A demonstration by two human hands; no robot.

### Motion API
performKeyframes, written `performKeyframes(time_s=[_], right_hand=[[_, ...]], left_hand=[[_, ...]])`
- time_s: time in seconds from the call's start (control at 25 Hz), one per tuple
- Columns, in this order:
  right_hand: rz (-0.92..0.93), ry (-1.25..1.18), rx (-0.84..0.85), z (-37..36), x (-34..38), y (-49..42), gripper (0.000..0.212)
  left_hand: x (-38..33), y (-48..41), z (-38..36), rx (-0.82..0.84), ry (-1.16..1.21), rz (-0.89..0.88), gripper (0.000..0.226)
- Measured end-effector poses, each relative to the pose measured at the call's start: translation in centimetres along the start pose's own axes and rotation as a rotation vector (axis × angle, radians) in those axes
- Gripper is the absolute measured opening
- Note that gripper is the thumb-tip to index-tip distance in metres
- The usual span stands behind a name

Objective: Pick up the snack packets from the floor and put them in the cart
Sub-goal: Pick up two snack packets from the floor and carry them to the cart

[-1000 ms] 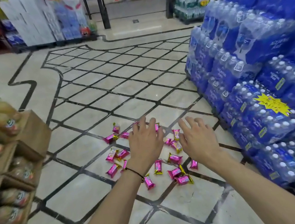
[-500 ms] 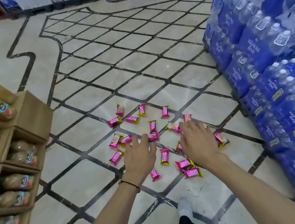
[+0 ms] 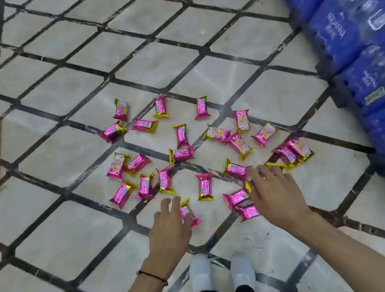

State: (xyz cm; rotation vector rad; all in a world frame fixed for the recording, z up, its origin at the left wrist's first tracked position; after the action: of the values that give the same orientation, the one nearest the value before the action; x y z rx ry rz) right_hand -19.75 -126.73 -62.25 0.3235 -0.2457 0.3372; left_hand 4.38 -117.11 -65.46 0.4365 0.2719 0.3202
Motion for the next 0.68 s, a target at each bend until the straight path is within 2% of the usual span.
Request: performKeyframes(time_s=[0.12,0.32,0.52,0.68], right_hand=[[0.001,0.053,0.075,-10.6,-3.5,-1.4,0.051],[0.032,0.060,0.183,-26.7,-7.8,-3.5,0.043],[0.044,0.165,0.306,-39.5,-12.0,-6.1,0.055],[0.019,0.269,0.367,-45.0,-16.0,-6.9,0.083]], left_hand=[[2.0,-5.5,-9.0,0.067,0.045,0.013,0.050],[5.8,-11.5,-23.7,0.099,0.032,0.054,0.054],[10.4,-16.6,-35.6,0.074,-0.072,0.130,0.064],[12.4,-20.1,-40.5,0.020,-0.002,0.210,0.074]])
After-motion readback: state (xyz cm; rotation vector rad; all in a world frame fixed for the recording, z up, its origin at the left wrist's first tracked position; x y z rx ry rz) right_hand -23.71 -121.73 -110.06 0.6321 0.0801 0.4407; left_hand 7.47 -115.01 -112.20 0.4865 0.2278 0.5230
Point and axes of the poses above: each hand's wrist, its own y-axis away from the middle knuckle, its own z-axis out of the back of the hand, x = y × z, the point moved 2 cm from there along -y, towards the middle knuckle, and after that the axes turned 10 degrees about -y, right-handed, at the moved point
